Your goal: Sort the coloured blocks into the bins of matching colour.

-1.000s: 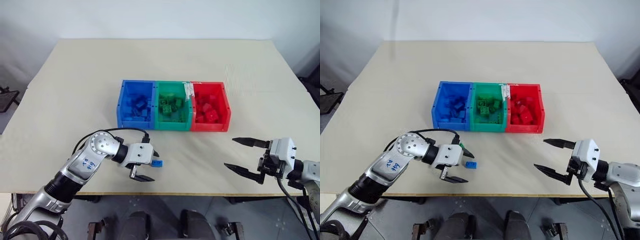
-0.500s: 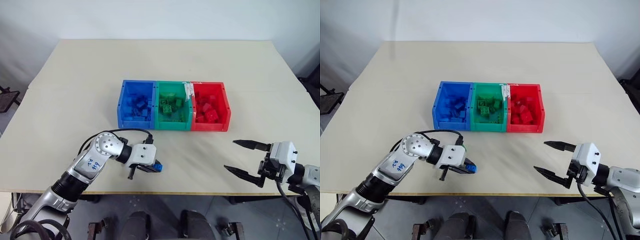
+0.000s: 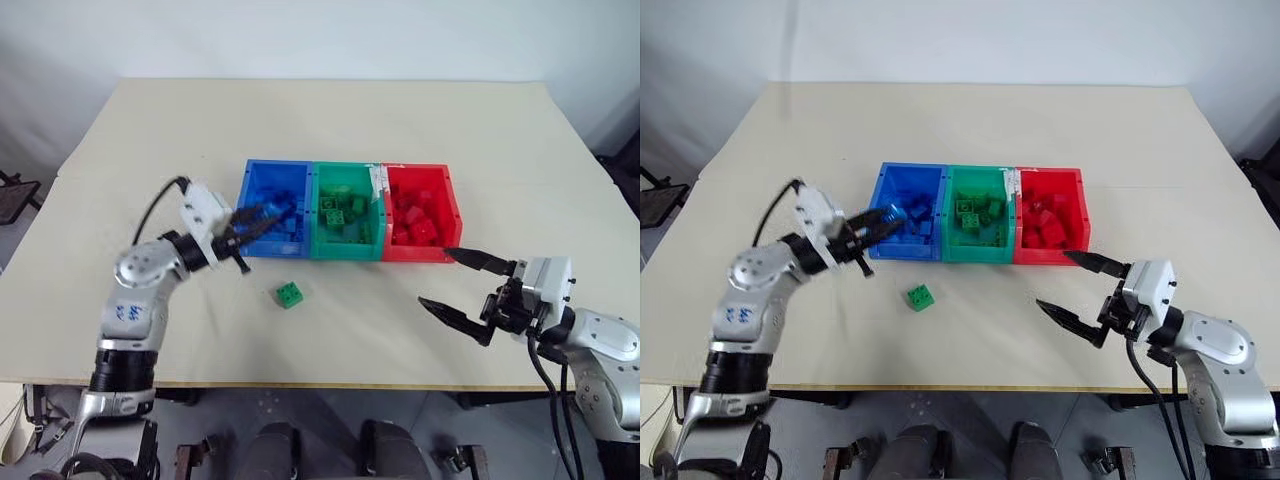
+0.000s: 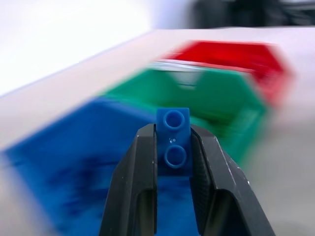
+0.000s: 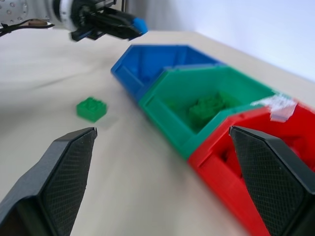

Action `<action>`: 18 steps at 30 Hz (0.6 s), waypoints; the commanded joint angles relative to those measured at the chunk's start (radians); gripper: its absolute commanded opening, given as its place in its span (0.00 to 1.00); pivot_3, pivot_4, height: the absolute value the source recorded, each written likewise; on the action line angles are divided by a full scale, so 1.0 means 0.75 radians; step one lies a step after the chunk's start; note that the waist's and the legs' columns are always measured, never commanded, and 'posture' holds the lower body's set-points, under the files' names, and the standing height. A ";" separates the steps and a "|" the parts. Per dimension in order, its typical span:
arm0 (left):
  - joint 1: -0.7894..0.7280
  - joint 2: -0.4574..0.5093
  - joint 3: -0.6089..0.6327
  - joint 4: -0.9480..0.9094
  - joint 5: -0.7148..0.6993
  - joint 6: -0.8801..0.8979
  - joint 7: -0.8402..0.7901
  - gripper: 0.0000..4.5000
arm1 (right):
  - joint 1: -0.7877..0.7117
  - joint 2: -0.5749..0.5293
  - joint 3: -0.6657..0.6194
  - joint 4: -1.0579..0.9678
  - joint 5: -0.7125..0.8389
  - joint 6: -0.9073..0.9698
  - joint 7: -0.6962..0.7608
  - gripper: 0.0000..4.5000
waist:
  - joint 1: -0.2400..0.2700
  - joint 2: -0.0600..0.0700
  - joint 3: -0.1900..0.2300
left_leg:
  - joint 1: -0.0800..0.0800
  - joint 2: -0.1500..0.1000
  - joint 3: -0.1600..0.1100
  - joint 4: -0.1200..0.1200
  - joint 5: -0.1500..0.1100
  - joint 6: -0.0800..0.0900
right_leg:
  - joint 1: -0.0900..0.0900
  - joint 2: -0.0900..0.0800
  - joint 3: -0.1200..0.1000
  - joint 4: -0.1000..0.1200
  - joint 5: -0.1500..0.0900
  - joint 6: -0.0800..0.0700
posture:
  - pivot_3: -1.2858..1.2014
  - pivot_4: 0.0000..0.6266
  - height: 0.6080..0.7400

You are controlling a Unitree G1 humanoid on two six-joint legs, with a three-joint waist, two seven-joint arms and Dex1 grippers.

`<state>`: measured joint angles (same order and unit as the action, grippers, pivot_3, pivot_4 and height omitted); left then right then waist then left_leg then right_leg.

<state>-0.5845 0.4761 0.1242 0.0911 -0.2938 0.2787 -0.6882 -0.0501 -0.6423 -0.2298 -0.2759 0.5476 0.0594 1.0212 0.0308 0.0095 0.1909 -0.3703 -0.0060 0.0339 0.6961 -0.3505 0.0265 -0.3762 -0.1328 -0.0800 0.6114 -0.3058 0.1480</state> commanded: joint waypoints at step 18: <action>0.178 0.137 0.119 -0.152 -0.114 0.032 -0.110 0.83 | -0.122 0.015 0.053 0.139 -0.031 -0.069 0.068 1.00 | -0.027 0.000 0.000 | 0.001 0.003 0.002 -0.004 -0.001 0.000 | -0.002 0.002 0.001 -0.002 0.000 0.000 | 0.52 0.24 1.00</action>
<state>-0.4674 0.5597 0.1666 0.0251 -0.3467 0.3185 -0.7476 -0.1323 -0.6241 -0.1882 -0.1682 0.5260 0.0247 1.0606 0.0109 0.0093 0.1909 -0.3694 -0.0041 0.0356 0.6931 -0.3511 0.0262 -0.3779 -0.1317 -0.0789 0.6101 -0.3059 0.1477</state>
